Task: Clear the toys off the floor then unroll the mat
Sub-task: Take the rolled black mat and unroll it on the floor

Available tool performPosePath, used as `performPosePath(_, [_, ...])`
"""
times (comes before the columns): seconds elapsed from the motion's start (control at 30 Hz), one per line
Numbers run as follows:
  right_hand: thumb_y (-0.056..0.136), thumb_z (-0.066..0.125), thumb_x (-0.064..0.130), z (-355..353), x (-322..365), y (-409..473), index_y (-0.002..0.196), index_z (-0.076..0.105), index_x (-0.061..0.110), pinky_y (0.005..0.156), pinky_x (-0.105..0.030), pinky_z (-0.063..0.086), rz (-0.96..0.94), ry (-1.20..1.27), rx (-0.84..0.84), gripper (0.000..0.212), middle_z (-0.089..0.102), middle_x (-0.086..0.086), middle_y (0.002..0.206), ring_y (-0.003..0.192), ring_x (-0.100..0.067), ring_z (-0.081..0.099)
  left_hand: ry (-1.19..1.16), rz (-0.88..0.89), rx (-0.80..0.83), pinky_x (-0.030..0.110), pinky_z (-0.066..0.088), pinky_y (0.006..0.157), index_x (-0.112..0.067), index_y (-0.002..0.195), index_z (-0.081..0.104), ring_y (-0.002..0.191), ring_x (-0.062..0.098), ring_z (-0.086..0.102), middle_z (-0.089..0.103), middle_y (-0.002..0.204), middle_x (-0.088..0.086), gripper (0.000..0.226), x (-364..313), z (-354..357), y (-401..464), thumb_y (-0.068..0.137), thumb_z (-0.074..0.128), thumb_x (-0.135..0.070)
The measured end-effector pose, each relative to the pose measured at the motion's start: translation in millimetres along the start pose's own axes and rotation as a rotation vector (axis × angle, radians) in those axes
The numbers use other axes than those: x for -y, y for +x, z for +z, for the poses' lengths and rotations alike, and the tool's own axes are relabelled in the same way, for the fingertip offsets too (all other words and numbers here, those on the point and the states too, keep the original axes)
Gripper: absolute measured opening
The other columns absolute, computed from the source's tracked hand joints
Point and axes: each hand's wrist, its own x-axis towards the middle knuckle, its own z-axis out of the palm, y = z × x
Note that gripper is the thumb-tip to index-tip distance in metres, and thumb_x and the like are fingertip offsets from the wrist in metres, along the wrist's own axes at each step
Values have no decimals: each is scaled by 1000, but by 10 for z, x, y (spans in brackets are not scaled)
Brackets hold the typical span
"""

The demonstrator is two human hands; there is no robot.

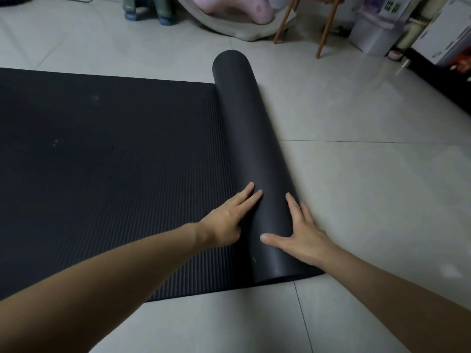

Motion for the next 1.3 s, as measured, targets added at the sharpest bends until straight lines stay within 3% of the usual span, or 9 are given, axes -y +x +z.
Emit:
performPosePath(0.07, [65, 70, 61, 22, 41, 52, 140, -20, 48, 117, -47, 12, 55, 53, 53, 118, -19, -3, 156, 146, -23, -1, 103, -112, 62, 34, 27, 109, -32, 146, -14, 142, 28, 21, -20, 156, 2, 93, 127, 181, -191, 84, 52, -10])
performPosePath(0.2, [68, 78, 39, -32, 95, 138, 140, -23, 45, 116, -42, 19, 149, 156, 82, 124, -16, -7, 157, 145, -28, 2, 470, -245, 389, 62, 1, 112, -30, 145, -19, 142, 33, -19, -27, 154, 9, 97, 384, 438, -578, 84, 52, -56])
performPosePath(0.33, [73, 69, 34, 77, 230, 134, 138, -24, 47, 114, -51, 17, 139, -4, -15, 115, -18, -11, 156, 144, -34, -2, 693, -154, 468, 66, 3, 110, -29, 143, -23, 138, 42, -23, -33, 150, 13, 100, 501, 469, -770, 83, 53, -55])
performPosePath(0.5, [67, 70, 58, 187, 427, 135, 137, -27, 47, 111, -58, 17, 112, -153, -26, 120, -22, -13, 154, 143, -36, -6, 719, -236, 416, 52, 41, 97, -23, 146, -16, 141, 45, 7, -15, 154, 22, 86, 435, 416, -806, 89, 49, -17])
performPosePath(0.67, [74, 74, 25, 145, 499, 203, 139, -23, 48, 102, -40, 36, 61, -114, -74, 118, 4, -17, 153, 133, -39, 29, 682, -237, 318, 46, 50, 83, -17, 149, 7, 107, 39, 56, 31, 146, 21, 70, 517, 109, -926, 88, 39, -4])
performPosePath(0.8, [77, 66, 15, 142, 547, 206, 138, -18, 53, 75, -27, 41, -64, -108, -100, 110, 34, -11, 134, 92, -27, 53, 719, -262, 268, 45, 49, 87, -22, 149, 11, 106, 39, 58, 35, 146, 15, 67, 673, -76, -1172, 88, 36, -4])
performPosePath(0.97, [77, 62, 15, 367, 922, 194, 135, -19, 57, 74, -29, 42, -172, -85, -64, 108, 36, -10, 137, 102, -31, 55, 741, -344, 216, 41, 47, 92, -30, 149, 12, 117, 32, 55, 35, 148, 6, 69, 1036, -335, -1681, 88, 34, -5])
performPosePath(1.13, [77, 61, 13, 708, 1436, 193, 137, -17, 56, 90, -35, 45, -240, 28, 3, 107, 31, -10, 142, 112, -35, 51, 757, -457, 156, 33, 43, 98, -36, 148, 14, 127, 22, 48, 28, 154, -3, 68, 1394, -627, -2190, 90, 32, -6])
performPosePath(1.3, [75, 62, 13, 979, 1806, 163, 138, -14, 55, 72, -26, 40, -282, 138, 36, 107, 34, -10, 135, 95, -25, 51, 772, -529, 161, 26, 37, 102, -36, 146, 19, 133, 17, 42, 29, 153, -6, 66, 1601, -858, -2524, 90, 35, -6])
